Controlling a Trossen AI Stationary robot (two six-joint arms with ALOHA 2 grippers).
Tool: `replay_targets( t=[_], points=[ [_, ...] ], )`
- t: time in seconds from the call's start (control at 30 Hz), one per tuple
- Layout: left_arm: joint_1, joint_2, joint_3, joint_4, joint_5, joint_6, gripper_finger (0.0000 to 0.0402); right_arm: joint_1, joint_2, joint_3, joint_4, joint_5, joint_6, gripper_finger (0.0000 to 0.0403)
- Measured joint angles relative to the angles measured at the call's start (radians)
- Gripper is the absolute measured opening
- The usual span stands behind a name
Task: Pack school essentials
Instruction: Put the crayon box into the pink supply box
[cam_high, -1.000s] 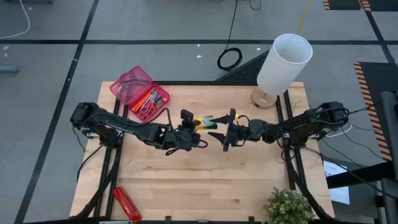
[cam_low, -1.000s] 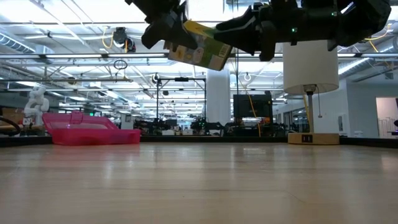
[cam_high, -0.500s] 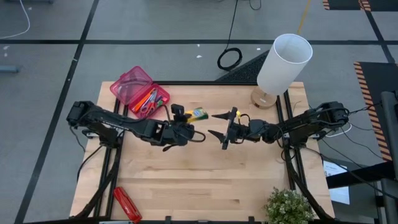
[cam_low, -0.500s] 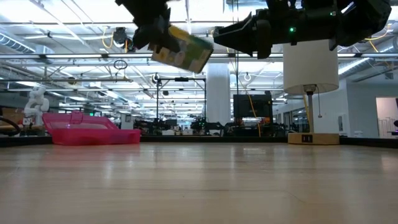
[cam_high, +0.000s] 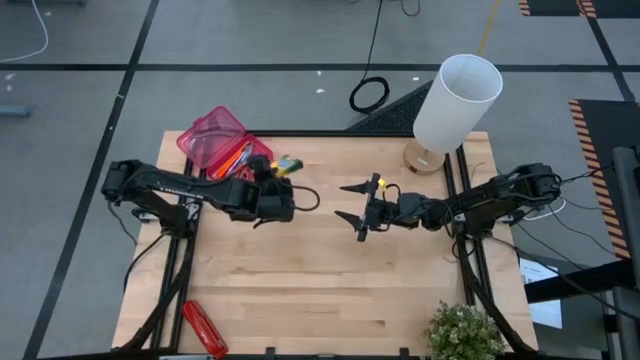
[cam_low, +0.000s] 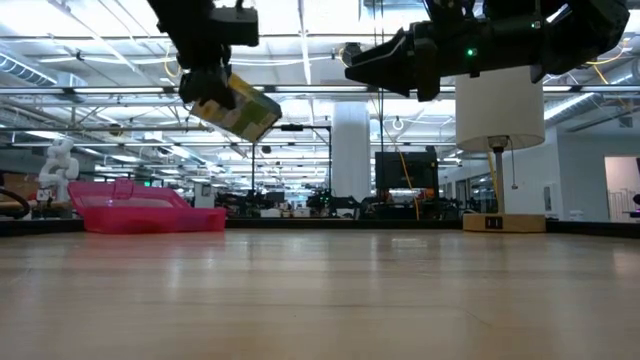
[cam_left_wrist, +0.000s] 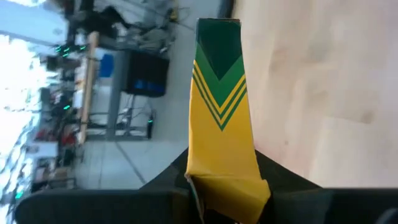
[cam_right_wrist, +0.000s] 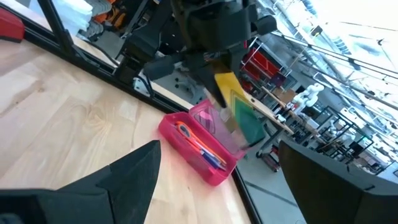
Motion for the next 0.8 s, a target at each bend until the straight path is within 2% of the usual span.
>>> replay_targets(
  t=[0.1, 0.27, 0.5, 0.63, 0.8],
  points=[
    [0.013, -0.031, -0.048, -0.052, -0.041, -0.053, 0.0078, 0.0, 0.0, 0.0, -0.002, 0.0, 0.0, 0.032],
    [0.043, -0.084, -0.147, -0.045, -0.084, -0.104, 0.0078, -0.001, 0.0, 0.0, -0.009, 0.002, 0.009, 0.032],
    [0.108, -0.171, -0.34, 0.046, -0.096, -0.118, 0.0078, -0.002, 0.0, 0.0, -0.013, 0.001, 0.01, 0.032],
    [0.152, -0.206, -0.447, 0.118, -0.096, -0.084, 0.0078, -0.003, 0.0, 0.0, -0.012, -0.002, 0.01, 0.032],
    [0.215, -0.234, -0.57, 0.293, -0.095, 0.059, 0.0078, -0.007, 0.0, 0.0, -0.006, -0.002, 0.011, 0.032]
  ],
)
